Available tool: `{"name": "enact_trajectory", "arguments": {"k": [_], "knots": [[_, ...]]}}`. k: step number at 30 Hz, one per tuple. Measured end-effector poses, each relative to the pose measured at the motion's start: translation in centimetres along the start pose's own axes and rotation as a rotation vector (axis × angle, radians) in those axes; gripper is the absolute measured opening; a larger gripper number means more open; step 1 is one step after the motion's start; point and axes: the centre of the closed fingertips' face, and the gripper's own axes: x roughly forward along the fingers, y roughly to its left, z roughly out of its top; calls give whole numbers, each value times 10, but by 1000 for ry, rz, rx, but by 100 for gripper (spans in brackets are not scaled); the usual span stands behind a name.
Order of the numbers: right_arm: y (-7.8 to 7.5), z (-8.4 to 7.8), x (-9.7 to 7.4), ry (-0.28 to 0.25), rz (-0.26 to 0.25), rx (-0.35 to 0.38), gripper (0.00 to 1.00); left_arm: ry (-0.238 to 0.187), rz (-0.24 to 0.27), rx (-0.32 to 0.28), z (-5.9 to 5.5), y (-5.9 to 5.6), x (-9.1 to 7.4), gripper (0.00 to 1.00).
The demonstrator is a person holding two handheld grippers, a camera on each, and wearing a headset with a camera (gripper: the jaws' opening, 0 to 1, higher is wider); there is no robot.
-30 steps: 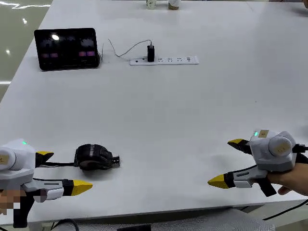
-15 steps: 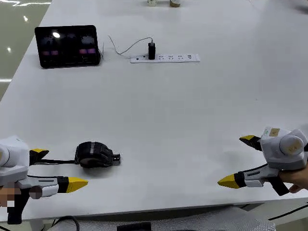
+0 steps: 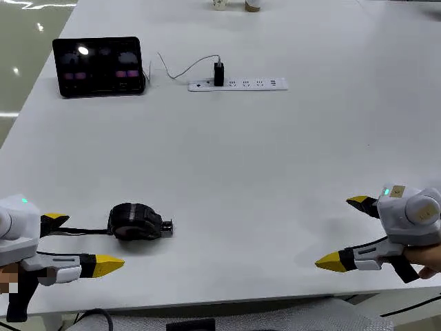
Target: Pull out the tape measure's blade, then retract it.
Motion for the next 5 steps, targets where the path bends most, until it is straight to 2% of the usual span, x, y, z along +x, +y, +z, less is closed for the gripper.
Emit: {"name": "enact_trajectory", "arguments": {"k": [5], "knots": [[1, -2, 0, 4, 3, -3, 99, 4, 3, -2, -1, 2, -1, 99]]}}
